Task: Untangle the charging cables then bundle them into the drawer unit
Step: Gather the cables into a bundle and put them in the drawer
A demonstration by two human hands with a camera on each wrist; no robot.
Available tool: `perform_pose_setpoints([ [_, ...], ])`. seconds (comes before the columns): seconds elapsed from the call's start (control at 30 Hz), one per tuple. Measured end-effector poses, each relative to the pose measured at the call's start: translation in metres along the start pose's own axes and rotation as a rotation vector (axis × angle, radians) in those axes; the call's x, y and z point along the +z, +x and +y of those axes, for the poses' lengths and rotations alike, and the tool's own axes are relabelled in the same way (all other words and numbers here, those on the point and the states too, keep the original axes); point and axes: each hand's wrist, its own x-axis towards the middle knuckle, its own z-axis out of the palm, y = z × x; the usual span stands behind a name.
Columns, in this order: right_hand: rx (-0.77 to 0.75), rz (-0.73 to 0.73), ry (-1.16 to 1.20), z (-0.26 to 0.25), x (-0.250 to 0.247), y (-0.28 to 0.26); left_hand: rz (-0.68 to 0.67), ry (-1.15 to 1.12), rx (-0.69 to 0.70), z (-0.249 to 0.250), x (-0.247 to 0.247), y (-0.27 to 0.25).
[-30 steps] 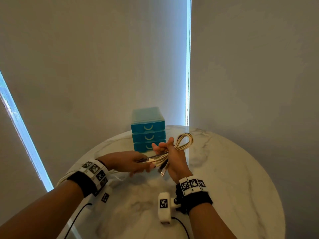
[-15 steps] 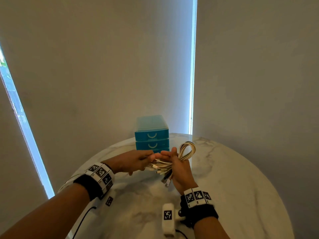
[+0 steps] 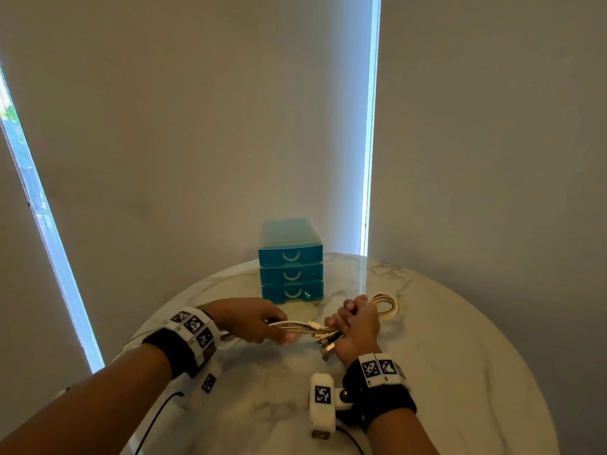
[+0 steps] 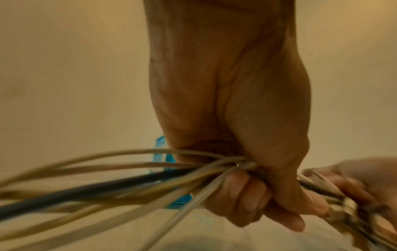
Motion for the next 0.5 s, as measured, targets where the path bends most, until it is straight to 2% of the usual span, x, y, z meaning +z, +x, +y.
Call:
perform_pose_setpoints([
  [0.13, -0.087, -0.008, -0.245, -0.013, 0.004, -0.007, 0.021, -0.302, 0.04, -0.025, -0.014, -0.017],
  [0.2, -0.144, -0.021, -0.448, -0.009, 0.009, -0.008, 0.007, -0.337, 0.051, -0.023, -0.026, -0.023],
  [0.27, -0.189, -0.019, -0.637, -0.002, 0.015, -0.006, 0.067, -0.339, 0.031, -0.011, -0.039, -0.025],
  [0.4, -0.311, 0.015, -0.831, 0.005, 0.021, 0.003, 0.364, -0.053, 0.025, 0.007, -0.045, -0.009],
  [0.5, -0.482, 0.147, -0.896, -0.004, 0.017, 0.007, 0.405, 0.028, 0.009, 0.016, -0.027, 0.001],
])
